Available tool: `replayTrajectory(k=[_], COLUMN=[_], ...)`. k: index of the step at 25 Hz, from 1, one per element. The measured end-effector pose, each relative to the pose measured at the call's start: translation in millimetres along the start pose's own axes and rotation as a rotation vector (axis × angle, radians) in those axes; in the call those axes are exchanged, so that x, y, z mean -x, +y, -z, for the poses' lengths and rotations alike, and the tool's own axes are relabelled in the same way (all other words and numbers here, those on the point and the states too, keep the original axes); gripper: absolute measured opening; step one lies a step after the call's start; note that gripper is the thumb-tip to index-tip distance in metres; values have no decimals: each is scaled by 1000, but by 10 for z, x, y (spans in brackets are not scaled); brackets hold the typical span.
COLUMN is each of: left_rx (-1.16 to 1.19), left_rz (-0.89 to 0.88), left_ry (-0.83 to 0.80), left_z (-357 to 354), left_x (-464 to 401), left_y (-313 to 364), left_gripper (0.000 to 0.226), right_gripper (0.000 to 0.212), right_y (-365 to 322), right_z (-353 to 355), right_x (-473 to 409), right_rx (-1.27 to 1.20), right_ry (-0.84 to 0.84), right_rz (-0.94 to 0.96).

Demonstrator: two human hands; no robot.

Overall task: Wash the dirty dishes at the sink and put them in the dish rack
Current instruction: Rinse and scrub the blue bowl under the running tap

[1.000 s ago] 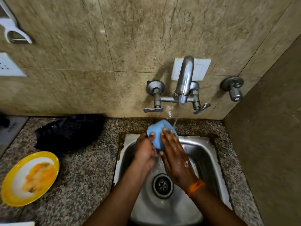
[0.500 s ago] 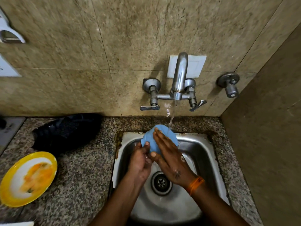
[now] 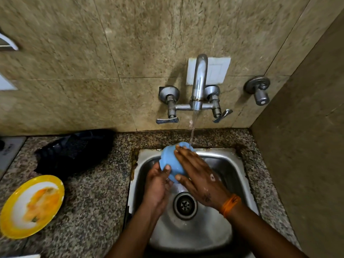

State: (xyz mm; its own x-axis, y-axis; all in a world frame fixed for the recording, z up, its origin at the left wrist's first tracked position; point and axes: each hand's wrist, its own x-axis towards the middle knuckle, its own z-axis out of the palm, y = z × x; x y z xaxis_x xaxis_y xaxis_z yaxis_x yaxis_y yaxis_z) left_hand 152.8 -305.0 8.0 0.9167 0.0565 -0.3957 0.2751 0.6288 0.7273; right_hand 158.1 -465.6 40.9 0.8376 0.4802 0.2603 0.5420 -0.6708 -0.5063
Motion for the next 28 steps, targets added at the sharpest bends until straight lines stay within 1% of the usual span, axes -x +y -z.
replayTrajectory(k=[3, 5, 7, 9, 11, 14, 15, 17, 18, 19, 20, 21, 22, 23, 24, 25, 26, 27, 28], left_rx=[-249, -387, -428, -335, -185, 46, 107, 177, 209, 251, 309, 384, 445, 478, 493, 501, 502, 473, 434], left_rz=[-97, -148, -140, -69, 6, 127, 151, 152, 141, 119, 93, 74, 69, 65, 60, 62, 78, 103, 131], left_ry=[-85, -115, -140, -120, -102, -43, -19, 25, 39, 55, 76, 75, 73, 61, 65, 65, 68, 78, 85], left_z=[-12, -53, -61, -74, -62, -36, -22, -52, -88, -121, -161, -180, -183, -178, -171, -136, -137, -125, -112], left_x=[27, 42, 33, 20, 10, -60, -103, -158, -181, -203, -217, -263, -331, -386, -404, -402, -353, -289, -202], left_y=[189, 230, 166, 89, -7, -37, -39, 2, 46, 100, 157, 196, 243, 291, 317, 314, 329, 325, 319], left_gripper=[27, 24, 36, 45, 46, 51, 53, 48, 43, 42, 50, 64, 73, 72, 66, 59, 51, 44, 41], right_gripper=[51, 49, 48, 40, 29, 29, 31, 38, 37, 31, 23, 21, 29, 40, 50, 58, 64, 67, 65], right_y=[82, 109, 151, 202, 244, 275, 276, 276, 272, 278, 257, 201, 120, 31, -29, -53, -51, -33, -12], right_z=[66, 66, 94, 88, 39, -65, -99, -171, -180, -193, -220, -254, -307, -363, -400, -431, -440, -425, -395], right_x=[-35, -43, -107, -204, -297, -476, -537, -647, -698, -738, -772, -791, -800, -813, -826, -859, -908, -962, -1016], right_rx=[49, 115, 61, -66, -216, -487, -514, -427, -351, -312, -335, -395, -449, -459, -400, -271, -119, -43, -65], right_ry=[99, 128, 119, 128, 192, 232, 235, 256, 280, 321, 365, 398, 407, 394, 359, 297, 190, 77, -5], right_rz=[80, 127, 80, -24, -179, -434, -479, -528, -566, -625, -689, -740, -766, -754, -696, -593, -458, -349, -301])
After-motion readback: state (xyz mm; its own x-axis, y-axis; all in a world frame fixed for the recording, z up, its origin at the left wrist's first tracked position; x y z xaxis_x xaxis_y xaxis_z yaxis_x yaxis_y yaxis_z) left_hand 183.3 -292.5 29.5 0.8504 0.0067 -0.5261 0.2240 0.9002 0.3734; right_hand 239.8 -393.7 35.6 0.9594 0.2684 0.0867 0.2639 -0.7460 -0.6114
